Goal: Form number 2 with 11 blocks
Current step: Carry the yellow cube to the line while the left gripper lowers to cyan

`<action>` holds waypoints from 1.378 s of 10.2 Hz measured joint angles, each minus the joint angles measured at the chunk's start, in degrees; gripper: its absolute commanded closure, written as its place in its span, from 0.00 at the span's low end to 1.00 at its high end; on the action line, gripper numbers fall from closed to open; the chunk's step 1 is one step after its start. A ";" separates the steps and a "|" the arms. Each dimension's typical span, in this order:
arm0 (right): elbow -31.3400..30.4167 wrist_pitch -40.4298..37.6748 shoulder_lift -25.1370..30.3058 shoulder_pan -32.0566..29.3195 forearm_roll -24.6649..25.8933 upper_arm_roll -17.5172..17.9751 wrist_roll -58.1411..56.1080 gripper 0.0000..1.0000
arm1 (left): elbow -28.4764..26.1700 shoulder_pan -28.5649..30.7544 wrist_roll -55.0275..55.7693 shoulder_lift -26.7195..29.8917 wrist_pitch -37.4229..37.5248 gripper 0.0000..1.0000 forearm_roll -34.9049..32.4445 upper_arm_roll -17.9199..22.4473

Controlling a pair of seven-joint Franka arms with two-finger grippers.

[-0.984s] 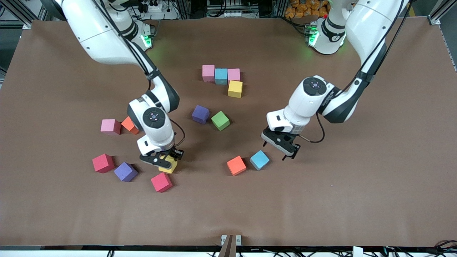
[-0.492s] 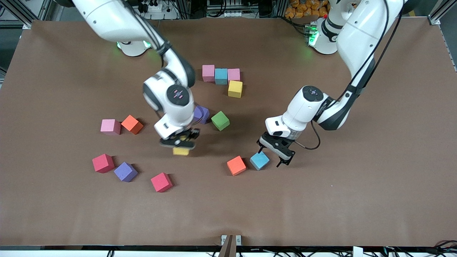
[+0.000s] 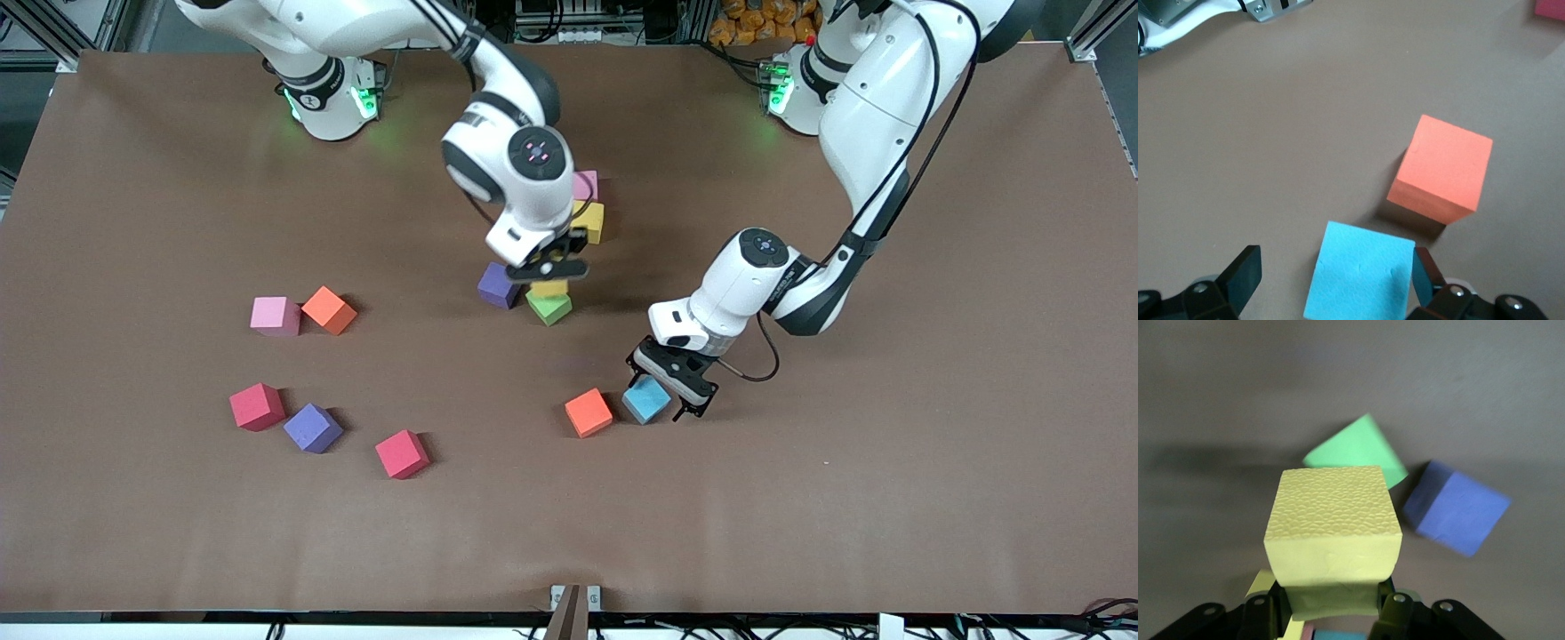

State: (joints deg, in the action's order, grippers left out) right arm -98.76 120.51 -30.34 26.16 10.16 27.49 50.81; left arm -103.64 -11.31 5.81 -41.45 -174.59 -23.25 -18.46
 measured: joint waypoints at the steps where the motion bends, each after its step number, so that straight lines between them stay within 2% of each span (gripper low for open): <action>1: -0.09 0.00 -0.24 0.76 -0.31 0.92 0.00 1.00 | 0.52 -0.09 0.00 -0.46 0.00 0.00 0.00 0.02; 4: -0.14 0.30 -1.52 1.48 -1.89 1.35 -1.01 1.00 | 1.52 -0.50 0.00 -2.27 -0.63 0.00 0.00 0.09; 8: 0.17 0.65 -3.64 1.88 -9.35 0.64 -2.54 1.00 | 1.69 -0.85 0.00 -2.77 -0.67 0.00 0.00 0.18; 11: 3.55 -5.39 -4.24 2.21 -15.55 -3.18 -7.64 1.00 | 1.76 -0.89 0.00 -3.52 -0.97 0.00 0.00 0.19; 14: 5.95 -6.38 -7.32 3.92 -19.31 -6.65 -8.56 1.00 | 2.41 -1.17 0.00 -3.97 -1.02 0.00 0.00 0.20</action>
State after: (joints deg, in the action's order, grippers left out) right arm -92.81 114.13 -37.66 30.08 -9.15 20.84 42.25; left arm -101.23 -12.48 5.80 -45.42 -175.61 -23.25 -18.25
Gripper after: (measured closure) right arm 0.476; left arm 0.000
